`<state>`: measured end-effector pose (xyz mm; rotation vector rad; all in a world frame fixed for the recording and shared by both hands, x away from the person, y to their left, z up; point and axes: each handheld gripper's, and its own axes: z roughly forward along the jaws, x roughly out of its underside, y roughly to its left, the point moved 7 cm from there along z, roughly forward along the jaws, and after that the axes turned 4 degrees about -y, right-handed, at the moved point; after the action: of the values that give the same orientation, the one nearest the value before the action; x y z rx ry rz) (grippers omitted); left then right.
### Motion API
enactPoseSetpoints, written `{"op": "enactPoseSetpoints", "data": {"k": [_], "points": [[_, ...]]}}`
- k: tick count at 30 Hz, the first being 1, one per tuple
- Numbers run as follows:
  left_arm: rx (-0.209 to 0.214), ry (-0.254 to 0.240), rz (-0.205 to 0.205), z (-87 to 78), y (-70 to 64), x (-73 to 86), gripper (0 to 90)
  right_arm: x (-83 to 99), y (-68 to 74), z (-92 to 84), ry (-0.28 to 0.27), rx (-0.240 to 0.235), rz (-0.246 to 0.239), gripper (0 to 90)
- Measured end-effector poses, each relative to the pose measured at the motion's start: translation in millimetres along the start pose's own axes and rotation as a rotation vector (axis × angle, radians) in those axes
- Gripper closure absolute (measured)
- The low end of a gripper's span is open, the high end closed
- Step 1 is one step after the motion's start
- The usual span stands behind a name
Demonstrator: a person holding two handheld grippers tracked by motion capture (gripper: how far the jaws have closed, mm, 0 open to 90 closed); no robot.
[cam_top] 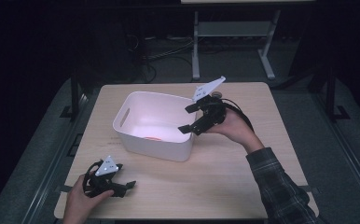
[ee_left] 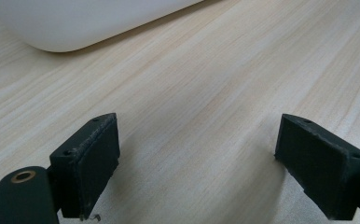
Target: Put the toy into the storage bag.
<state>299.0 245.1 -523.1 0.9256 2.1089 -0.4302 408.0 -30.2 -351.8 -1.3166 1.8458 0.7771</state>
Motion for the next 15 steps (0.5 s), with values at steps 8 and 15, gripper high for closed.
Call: {"op": "enactPoseSetpoints", "data": {"k": [8, 15], "points": [[0.001, -0.001, -0.001, 0.0, -0.2, -0.1, 12.8, 14.9, -1.8, -19.5, -0.033, 0.052, 0.031, 5.4], [0.001, 0.001, 0.001, -0.1, 0.0, 0.1, 12.8, 35.4, -1.9, -33.6, -0.048, 0.113, 0.069, 1.0]]}}
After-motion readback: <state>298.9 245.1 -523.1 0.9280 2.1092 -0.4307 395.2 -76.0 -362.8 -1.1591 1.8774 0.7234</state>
